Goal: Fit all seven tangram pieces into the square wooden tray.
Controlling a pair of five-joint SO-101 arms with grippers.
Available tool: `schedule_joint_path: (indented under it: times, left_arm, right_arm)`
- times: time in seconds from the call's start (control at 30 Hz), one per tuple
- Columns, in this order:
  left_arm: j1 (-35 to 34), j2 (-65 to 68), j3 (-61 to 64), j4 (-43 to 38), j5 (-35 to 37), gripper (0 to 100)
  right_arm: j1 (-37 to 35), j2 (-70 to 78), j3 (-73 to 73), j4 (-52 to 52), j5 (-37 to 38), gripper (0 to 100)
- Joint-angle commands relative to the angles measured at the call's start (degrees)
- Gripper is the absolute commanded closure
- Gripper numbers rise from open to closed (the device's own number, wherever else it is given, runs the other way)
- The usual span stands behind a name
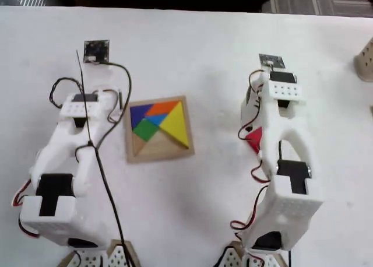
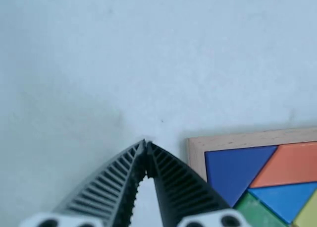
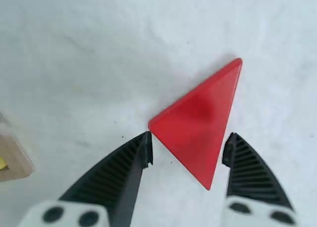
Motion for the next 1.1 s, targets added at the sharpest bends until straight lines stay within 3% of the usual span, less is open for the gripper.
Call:
schedule_joint_path:
  times: [0.0, 0.53, 0.73, 0.87, 1.07]
  left_arm:
    - [-0.3, -0.6, -2.5, -0.6, -0.4, 98]
    - [-0.1, -0.3, -2.5, -0.6, -0.4, 98]
    - [-0.1, -0.2, -2.1, -0.7, -0.4, 98]
    - [-0.2, -0.3, -1.4, -1.1, -0.4, 98]
    - [0.0, -0.2, -1.4, -1.1, -0.5, 98]
  right_arm:
    - [-0.7, -4.1, -2.5, 1.6, 0.8, 77.6]
    - [-3.6, -4.2, -2.0, 2.5, 0.2, 71.1]
    - [-4.4, -3.5, 0.5, -2.8, -6.2, 70.9]
    - [-4.5, -1.8, 2.6, -4.9, -5.6, 70.7]
    - [-2.4, -0.5, 4.0, -8.6, -2.5, 62.8]
